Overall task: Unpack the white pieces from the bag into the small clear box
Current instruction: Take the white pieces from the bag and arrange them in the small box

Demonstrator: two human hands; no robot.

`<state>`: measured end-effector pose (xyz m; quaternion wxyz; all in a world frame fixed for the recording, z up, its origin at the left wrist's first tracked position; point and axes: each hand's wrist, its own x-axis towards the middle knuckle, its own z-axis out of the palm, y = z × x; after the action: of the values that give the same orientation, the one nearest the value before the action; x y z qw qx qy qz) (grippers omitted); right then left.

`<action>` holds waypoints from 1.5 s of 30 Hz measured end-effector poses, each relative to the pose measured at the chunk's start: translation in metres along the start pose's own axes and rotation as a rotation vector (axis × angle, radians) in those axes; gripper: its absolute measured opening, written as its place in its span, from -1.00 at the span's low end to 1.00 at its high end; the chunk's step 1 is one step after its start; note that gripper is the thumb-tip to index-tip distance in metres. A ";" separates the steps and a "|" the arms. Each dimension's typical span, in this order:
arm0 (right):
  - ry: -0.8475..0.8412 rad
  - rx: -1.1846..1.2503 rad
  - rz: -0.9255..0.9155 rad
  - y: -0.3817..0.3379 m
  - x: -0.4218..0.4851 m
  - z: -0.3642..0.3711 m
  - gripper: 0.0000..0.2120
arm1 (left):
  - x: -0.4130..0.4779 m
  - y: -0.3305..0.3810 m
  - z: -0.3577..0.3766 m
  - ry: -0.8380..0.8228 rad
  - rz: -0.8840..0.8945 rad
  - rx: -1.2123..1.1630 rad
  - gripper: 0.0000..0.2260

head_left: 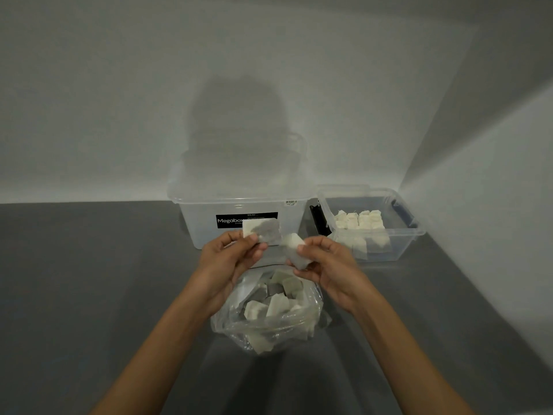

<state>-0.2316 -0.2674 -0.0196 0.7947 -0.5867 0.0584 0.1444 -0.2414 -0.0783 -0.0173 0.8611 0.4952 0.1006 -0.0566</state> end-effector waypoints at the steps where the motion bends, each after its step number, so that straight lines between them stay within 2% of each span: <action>1: 0.006 -0.049 -0.033 0.000 0.000 0.000 -0.85 | 0.001 -0.002 0.000 0.008 -0.031 -0.090 -0.95; 3: -0.014 -0.157 -0.090 -0.002 -0.001 0.001 -0.80 | 0.002 -0.006 0.001 0.010 -0.085 -0.218 -0.94; 5: -0.055 -0.216 -0.128 -0.005 0.000 0.006 -0.85 | 0.001 -0.012 0.003 -0.008 -0.139 -0.274 -0.94; 9: -0.064 -0.257 -0.189 -0.011 0.003 0.018 -0.89 | 0.000 -0.022 0.009 -0.069 -0.196 -0.156 -0.66; 13: -0.024 -0.357 -0.228 -0.019 0.005 0.019 -0.86 | -0.001 -0.027 0.011 -0.072 -0.233 -0.043 -0.81; 17: -0.079 -0.409 -0.145 -0.026 0.008 0.016 -0.84 | -0.005 -0.029 0.011 -0.140 -0.283 -0.049 -0.82; 20: -0.112 -0.426 -0.128 -0.030 0.008 0.012 -0.92 | -0.006 -0.028 0.011 -0.172 -0.300 0.003 -0.78; 23: -0.106 -0.484 -0.166 -0.035 0.006 0.011 -0.94 | -0.006 -0.016 0.008 -0.252 -0.241 0.192 -0.72; 25: -0.079 -0.541 -0.210 -0.039 0.005 0.010 -0.93 | -0.004 0.001 0.005 -0.317 -0.150 0.374 -0.60; 27: -0.056 -0.623 -0.278 -0.043 0.006 0.010 -0.97 | -0.001 0.018 0.005 -0.305 -0.024 0.502 -0.58; 31: -0.118 -0.723 -0.365 -0.044 0.006 0.011 -0.94 | 0.005 0.035 0.015 -0.249 0.180 0.658 -0.70; 36: -0.162 -0.540 -0.327 -0.047 0.004 0.003 -0.83 | 0.011 0.038 0.014 -0.157 0.309 0.639 -0.90; 39: -0.149 -0.521 -0.307 -0.050 0.004 -0.006 -0.75 | 0.020 0.038 0.000 -0.116 0.335 0.740 -0.90; 45: -0.245 -0.629 -0.233 -0.065 0.000 -0.011 -0.67 | 0.018 0.030 0.004 -0.217 0.293 0.906 -0.81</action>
<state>-0.2117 -0.2952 0.0364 0.5873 -0.7838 -0.1518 0.1331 -0.2179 -0.0665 0.0055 0.5635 0.8202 -0.0953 -0.0243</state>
